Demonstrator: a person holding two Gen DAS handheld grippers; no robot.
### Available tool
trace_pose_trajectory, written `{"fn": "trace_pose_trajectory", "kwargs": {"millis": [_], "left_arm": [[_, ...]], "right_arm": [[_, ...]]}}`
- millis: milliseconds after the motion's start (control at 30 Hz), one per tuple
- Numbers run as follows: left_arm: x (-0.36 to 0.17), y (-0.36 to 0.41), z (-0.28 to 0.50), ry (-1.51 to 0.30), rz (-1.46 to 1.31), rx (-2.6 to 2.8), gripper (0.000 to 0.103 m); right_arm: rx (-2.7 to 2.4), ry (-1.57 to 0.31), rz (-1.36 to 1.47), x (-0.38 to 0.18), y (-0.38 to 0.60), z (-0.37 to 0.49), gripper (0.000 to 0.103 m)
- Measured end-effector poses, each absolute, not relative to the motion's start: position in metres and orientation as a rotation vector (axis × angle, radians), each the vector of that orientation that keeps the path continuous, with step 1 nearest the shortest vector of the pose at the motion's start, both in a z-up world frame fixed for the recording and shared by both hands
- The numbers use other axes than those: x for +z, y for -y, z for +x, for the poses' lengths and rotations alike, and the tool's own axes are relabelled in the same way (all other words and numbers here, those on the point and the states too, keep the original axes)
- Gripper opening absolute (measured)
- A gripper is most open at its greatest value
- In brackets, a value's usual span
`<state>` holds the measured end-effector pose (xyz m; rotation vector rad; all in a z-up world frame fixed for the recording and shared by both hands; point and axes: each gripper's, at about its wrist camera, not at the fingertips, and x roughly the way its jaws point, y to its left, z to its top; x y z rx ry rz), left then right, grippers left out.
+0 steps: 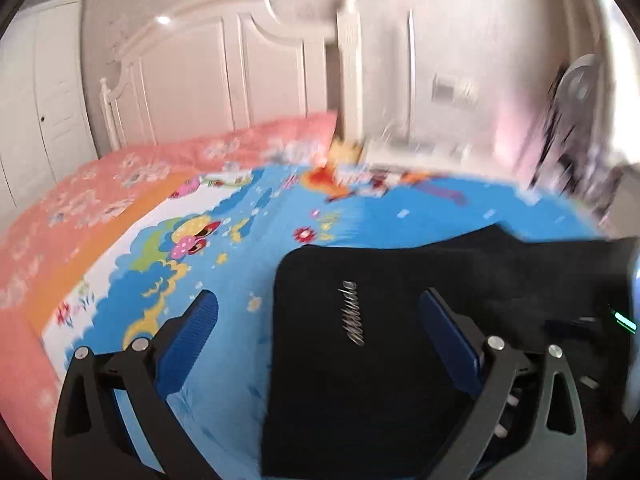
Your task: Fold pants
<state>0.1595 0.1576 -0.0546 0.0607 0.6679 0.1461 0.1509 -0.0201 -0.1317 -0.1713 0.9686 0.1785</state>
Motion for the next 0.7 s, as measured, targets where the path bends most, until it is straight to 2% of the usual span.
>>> {"fn": "trace_pose_trajectory", "kwargs": {"millis": [67, 100, 133, 167, 267, 500, 533, 567, 700], "left_arm": [[-0.061, -0.158, 0.189, -0.704, 0.067, 0.129, 0.068], [-0.067, -0.159, 0.207, -0.751, 0.049, 0.082, 0.058], [-0.072, -0.16, 0.219, -0.79, 0.033, 0.044, 0.037], [-0.077, -0.162, 0.231, -0.827, 0.019, 0.025, 0.028], [-0.101, -0.172, 0.268, -0.937, 0.035, 0.027, 0.03], [-0.104, -0.172, 0.267, -0.927, 0.053, 0.056, 0.03], [-0.101, -0.173, 0.26, -0.917, 0.037, 0.063, 0.034], [-0.1, -0.175, 0.252, -0.914, 0.02, 0.07, 0.042], [-0.106, -0.18, 0.207, -0.901, -0.02, 0.107, 0.056]], "right_arm": [[0.179, -0.97, -0.176, -0.132, 0.019, 0.151, 0.099], [0.179, -0.969, -0.179, -0.132, 0.019, 0.151, 0.099], [0.18, -0.969, -0.18, -0.133, 0.019, 0.15, 0.099], [0.181, -0.968, -0.179, -0.133, 0.019, 0.152, 0.099], [0.183, -0.966, -0.181, -0.133, 0.018, 0.152, 0.099], [0.186, -0.961, -0.185, -0.134, 0.018, 0.151, 0.099], [0.186, -0.961, -0.186, -0.134, 0.018, 0.15, 0.099], [0.188, -0.961, -0.185, -0.134, 0.018, 0.151, 0.099], [0.187, -0.959, -0.182, -0.134, 0.018, 0.151, 0.099]]}}
